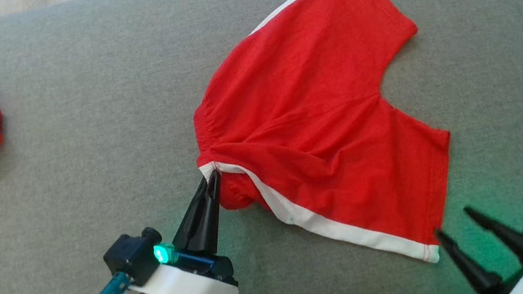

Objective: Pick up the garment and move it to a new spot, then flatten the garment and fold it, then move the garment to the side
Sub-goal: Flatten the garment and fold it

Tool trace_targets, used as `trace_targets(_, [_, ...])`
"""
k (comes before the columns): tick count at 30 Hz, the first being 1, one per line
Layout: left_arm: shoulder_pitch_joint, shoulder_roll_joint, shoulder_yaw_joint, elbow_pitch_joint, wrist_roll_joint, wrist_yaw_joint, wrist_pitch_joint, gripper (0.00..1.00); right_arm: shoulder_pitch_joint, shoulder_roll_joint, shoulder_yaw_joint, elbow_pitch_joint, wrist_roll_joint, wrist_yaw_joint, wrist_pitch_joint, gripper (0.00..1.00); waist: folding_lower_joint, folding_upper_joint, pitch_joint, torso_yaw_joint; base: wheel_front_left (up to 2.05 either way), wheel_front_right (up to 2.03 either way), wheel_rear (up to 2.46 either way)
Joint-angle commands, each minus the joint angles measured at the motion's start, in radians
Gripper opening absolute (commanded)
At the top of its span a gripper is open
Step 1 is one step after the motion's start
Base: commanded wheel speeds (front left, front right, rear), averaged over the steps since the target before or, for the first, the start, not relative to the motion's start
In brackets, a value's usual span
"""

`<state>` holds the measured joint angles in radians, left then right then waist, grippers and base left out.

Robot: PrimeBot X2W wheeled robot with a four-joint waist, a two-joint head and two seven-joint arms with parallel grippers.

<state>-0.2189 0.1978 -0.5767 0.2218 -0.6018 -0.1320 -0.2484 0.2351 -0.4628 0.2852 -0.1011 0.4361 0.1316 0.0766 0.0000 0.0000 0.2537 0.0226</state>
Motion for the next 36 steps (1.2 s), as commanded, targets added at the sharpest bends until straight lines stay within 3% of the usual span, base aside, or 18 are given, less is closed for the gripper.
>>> trace_targets(1, [-0.031,0.017,0.043,-0.025,-0.001,0.002,-0.010,0.00,0.014,-0.042,0.030,-0.029,0.040,-0.001,0.023,1.00,0.0000,0.0000,0.002,-0.005,0.00,0.00,0.00])
trace_targets(10, [-0.056,0.017,0.032,-0.027,0.005,0.002,-0.004,0.00,-0.008,-0.090,0.110,0.001,0.245,-0.001,0.168,0.97,0.0000,0.0000,0.038,0.008,0.00,0.00,0.00])
trace_targets(14, [-0.071,0.016,0.023,-0.020,0.004,0.002,-0.003,0.00,-0.033,-0.097,0.112,0.014,0.272,-0.001,0.174,0.58,0.0000,0.0000,0.050,0.023,0.00,0.00,0.00])
trace_targets(19, [-0.082,0.013,0.018,-0.010,-0.002,0.002,-0.005,0.00,-0.044,-0.099,0.125,0.038,0.310,-0.001,0.195,0.38,0.0000,0.0000,0.061,0.034,0.00,0.00,0.00])
trace_targets(20, [-0.084,0.013,0.017,-0.010,-0.003,0.002,-0.005,0.00,-0.047,-0.101,0.128,0.041,0.317,-0.001,0.201,0.31,0.0000,0.0000,0.063,0.036,0.00,0.00,0.00])
trace_targets(21, [-0.087,0.013,0.017,-0.009,-0.004,0.002,-0.006,0.00,-0.049,-0.102,0.133,0.041,0.325,-0.001,0.206,0.12,0.0000,0.0000,0.066,0.037,0.00,0.00,0.00])
trace_targets(22, [-0.087,0.013,0.017,-0.009,-0.004,0.002,-0.006,0.00,-0.049,-0.102,0.133,0.041,0.325,-0.001,0.206,0.12,0.0000,0.0000,0.066,0.037,0.00,0.00,0.00])
trace_targets(23, [-0.089,0.014,0.017,-0.008,-0.005,0.002,-0.006,0.00,-0.053,-0.106,0.140,0.038,0.334,-0.001,0.210,0.00,0.0000,0.0000,0.068,0.037,0.00,0.00,0.00])
trace_targets(29, [-0.089,0.019,0.016,-0.003,-0.011,0.002,-0.008,0.00,-0.056,-0.144,0.113,0.005,0.386,-0.001,0.179,0.00,0.0000,0.0000,0.043,0.025,0.00,0.00,0.00])
trace_targets(36, [-0.039,0.051,0.013,-0.047,-0.018,0.002,-0.009,0.00,-0.013,-0.240,-0.083,-0.112,0.515,-0.001,0.157,0.00,0.0000,0.0000,-0.043,-0.019,0.00,0.00,0.00])
